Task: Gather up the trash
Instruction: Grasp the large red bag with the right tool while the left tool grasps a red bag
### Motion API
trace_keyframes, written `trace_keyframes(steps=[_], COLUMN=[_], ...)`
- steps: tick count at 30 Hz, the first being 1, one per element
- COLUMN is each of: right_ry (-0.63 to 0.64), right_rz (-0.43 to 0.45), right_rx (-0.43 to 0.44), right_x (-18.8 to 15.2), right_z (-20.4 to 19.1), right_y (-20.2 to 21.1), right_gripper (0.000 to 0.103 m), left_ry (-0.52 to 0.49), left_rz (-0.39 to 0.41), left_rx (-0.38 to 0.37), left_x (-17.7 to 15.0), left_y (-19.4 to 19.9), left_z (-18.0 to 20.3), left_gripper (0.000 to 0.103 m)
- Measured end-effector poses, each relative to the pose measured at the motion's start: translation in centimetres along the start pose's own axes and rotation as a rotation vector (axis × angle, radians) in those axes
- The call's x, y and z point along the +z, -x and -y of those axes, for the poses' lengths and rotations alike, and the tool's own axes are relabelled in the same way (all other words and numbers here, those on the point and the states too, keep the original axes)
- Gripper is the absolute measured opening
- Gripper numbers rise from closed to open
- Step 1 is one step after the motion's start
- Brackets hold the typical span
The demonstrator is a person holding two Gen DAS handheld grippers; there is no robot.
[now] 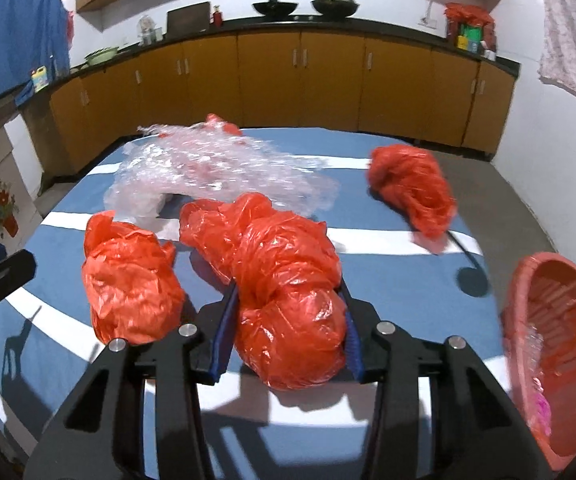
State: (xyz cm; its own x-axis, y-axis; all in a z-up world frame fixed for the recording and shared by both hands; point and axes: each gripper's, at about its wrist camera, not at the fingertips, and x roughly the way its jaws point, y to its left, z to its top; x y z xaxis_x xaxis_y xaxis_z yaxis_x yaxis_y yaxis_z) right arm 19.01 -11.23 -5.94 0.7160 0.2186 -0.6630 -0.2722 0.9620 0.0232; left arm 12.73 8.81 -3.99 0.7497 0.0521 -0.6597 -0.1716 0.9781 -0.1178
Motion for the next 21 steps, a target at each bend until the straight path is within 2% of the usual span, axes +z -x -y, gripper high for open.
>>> trace_keyframes(steps=[7, 16, 21], right_ry=[-0.036, -0.100, -0.115], right_rz=[0.006, 0.008, 0.013], right_rx=[-0.060, -0.122, -0.138], right_x=[-1.5, -2.6, -2.9], right_z=[2.8, 6.5, 7.3], right_y=[2.2, 3.5, 3.8], right_gripper=[0.045, 0.045, 0.045], left_ry=[-0.009, -0.048, -0.012], left_rz=[-0.055, -0.165, -0.196], left_rx=[-0.086, -0.048, -0.093], left_x=[0.4, 0.4, 0.2], left_y=[-1.9, -6.4, -7.5], left_z=[3.8, 6.9, 6.4], left_gripper=[0.093, 0.091, 0.072])
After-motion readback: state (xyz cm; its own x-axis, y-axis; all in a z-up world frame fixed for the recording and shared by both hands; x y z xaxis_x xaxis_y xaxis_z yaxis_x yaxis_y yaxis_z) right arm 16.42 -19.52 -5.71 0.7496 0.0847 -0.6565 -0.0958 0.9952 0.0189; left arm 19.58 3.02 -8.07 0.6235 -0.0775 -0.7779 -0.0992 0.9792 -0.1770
